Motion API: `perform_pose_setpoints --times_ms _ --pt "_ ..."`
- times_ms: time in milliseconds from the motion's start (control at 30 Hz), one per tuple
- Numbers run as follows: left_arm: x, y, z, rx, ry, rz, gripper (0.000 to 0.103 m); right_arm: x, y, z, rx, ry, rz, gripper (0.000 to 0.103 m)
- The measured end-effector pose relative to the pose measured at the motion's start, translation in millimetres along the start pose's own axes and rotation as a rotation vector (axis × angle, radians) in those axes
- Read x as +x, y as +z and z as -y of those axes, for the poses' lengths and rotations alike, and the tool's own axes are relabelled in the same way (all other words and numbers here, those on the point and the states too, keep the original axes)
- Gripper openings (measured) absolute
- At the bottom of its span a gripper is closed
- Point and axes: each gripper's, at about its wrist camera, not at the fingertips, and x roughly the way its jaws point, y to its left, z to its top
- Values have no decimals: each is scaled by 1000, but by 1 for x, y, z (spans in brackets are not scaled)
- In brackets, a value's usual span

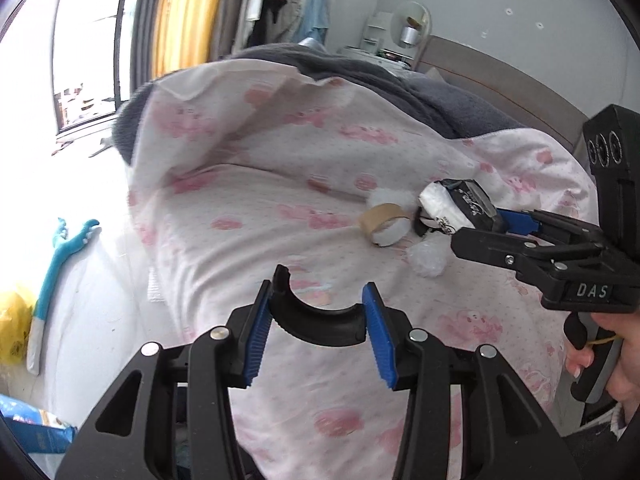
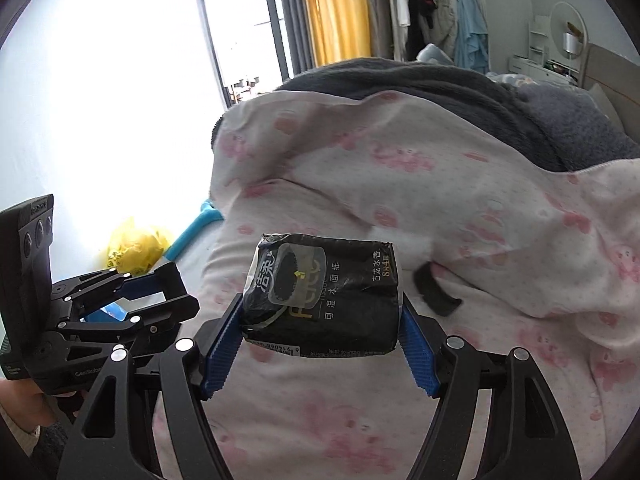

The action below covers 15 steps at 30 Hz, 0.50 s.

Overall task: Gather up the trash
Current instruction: 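Carry the black snack pack in the right tool over the bin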

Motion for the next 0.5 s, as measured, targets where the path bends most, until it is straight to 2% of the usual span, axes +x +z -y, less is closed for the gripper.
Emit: perform_pose_setpoints --times_ms 300,500 --pt "-20 -9 -31 -51 79 -15 48 9 3 -43 -41 53 1 73" --pt "-22 -27 -53 -61 124 -78 48 16 3 -73 -71 98 -8 73"
